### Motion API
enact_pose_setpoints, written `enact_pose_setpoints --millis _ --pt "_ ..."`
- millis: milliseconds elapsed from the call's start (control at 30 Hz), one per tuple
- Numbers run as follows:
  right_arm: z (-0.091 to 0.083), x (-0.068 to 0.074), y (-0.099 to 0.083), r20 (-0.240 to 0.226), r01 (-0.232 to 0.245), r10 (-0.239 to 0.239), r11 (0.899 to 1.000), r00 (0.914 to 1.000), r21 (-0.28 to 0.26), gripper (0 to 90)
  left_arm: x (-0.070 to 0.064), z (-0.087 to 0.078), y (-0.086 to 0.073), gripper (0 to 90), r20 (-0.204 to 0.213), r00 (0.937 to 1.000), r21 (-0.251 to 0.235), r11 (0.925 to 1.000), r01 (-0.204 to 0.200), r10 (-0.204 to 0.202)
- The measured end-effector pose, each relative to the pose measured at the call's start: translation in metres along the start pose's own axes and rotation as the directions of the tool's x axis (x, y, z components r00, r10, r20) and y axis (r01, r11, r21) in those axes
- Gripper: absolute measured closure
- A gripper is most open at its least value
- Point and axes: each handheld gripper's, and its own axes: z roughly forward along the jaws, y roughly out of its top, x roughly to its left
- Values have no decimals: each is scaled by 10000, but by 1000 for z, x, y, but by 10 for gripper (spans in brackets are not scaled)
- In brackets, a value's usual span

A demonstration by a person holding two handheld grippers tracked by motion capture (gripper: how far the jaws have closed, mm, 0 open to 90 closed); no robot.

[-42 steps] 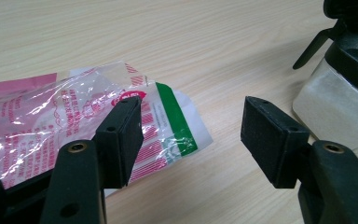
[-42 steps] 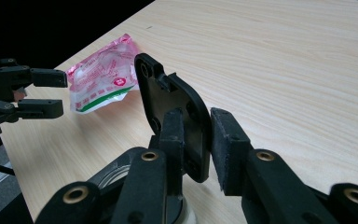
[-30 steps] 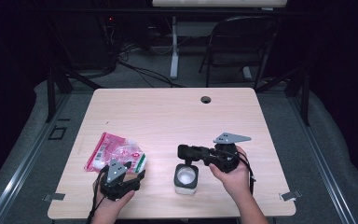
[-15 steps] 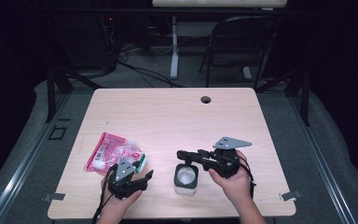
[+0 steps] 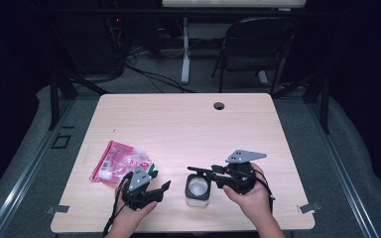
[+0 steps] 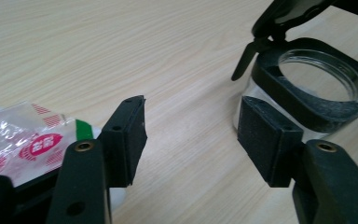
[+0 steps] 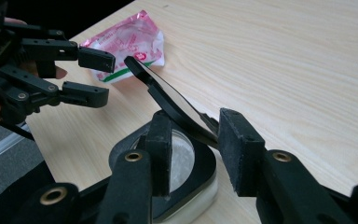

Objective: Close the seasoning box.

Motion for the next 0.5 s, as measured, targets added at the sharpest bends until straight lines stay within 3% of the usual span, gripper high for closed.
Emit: enact_pose_setpoints --millis 233,500 --pt "1 1 -4 60 -83 80 9992 9999 393 656 -7 5 6 572 1004 9947 106 9997 -231 219" --pt "1 9 -11 284 -19 13 9997 9996 224 643 -13 4 13 643 1454 9888 -106 9994 -330 342"
